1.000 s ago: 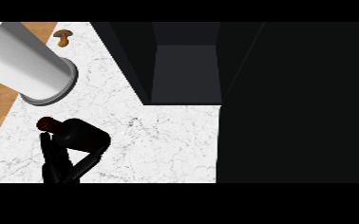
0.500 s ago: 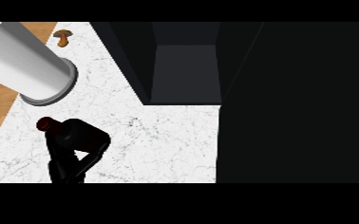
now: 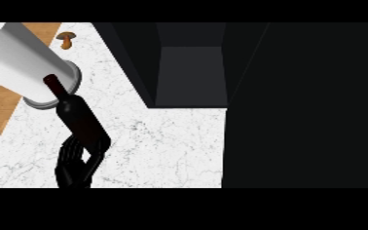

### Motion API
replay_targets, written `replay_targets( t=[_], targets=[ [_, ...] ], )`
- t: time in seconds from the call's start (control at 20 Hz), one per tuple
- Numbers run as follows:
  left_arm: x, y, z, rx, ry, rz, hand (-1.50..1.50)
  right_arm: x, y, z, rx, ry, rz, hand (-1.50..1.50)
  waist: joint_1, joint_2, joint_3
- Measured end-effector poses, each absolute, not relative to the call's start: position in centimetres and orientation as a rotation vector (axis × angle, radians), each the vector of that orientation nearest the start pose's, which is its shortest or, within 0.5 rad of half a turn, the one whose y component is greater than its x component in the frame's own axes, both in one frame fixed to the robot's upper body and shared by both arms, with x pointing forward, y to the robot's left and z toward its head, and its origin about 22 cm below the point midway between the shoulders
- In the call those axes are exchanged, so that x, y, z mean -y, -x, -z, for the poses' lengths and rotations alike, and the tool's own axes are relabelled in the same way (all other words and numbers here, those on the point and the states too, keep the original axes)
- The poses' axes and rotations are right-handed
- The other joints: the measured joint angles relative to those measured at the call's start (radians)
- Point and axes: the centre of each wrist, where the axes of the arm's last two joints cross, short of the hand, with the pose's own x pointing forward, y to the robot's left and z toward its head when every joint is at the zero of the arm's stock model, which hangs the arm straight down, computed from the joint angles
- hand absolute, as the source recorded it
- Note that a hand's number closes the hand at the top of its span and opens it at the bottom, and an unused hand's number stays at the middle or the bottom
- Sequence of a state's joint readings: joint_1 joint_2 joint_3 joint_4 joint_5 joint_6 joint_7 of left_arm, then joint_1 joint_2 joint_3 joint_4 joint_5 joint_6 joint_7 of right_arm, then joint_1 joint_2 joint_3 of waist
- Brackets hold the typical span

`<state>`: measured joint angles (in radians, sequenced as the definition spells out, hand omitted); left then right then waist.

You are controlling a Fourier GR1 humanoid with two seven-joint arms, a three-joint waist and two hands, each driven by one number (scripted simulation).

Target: Pick up the wine, place it into the cabinet and close the cabinet

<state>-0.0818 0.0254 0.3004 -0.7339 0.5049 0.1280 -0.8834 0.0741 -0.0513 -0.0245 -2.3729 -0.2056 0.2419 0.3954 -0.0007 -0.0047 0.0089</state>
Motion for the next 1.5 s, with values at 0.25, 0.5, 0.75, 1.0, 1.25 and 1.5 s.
replay_targets(
  t=[0.25, 0.5, 0.75, 1.0, 1.25, 1.5],
  targets=[
    [-27.9, -19.0, 16.8, 1.613, -0.368, -0.749, 1.50, 23.9, -15.8, -16.3, 1.911, -0.211, -0.236, -1.50, 0.001, -0.003, 0.007],
    [-27.9, -19.0, 16.9, 1.621, -0.356, -0.721, 1.50, 24.2, -15.8, -16.4, 1.905, -0.202, -0.240, -1.50, 0.001, -0.003, 0.007],
    [-28.3, -18.6, 16.9, 1.657, -0.262, -0.641, 1.50, 24.4, -16.3, -16.3, 1.905, -0.195, -0.241, -1.50, 0.000, -0.002, 0.006],
    [-29.1, -17.1, 16.8, 1.688, 0.024, -0.391, 1.50, 24.2, -16.1, -16.0, 1.898, -0.197, -0.234, -1.50, -0.002, -0.002, 0.002],
    [-29.2, -15.6, 16.6, 1.671, 0.188, -0.301, 1.50, 24.3, -15.7, -16.2, 1.904, -0.193, -0.240, -1.50, 0.000, 0.000, -0.003],
    [-27.2, -15.3, 15.3, 1.698, 0.291, -0.279, 1.50, 23.9, -16.2, -16.3, 1.901, -0.203, -0.233, -1.50, 0.004, 0.002, -0.007]
  ],
)
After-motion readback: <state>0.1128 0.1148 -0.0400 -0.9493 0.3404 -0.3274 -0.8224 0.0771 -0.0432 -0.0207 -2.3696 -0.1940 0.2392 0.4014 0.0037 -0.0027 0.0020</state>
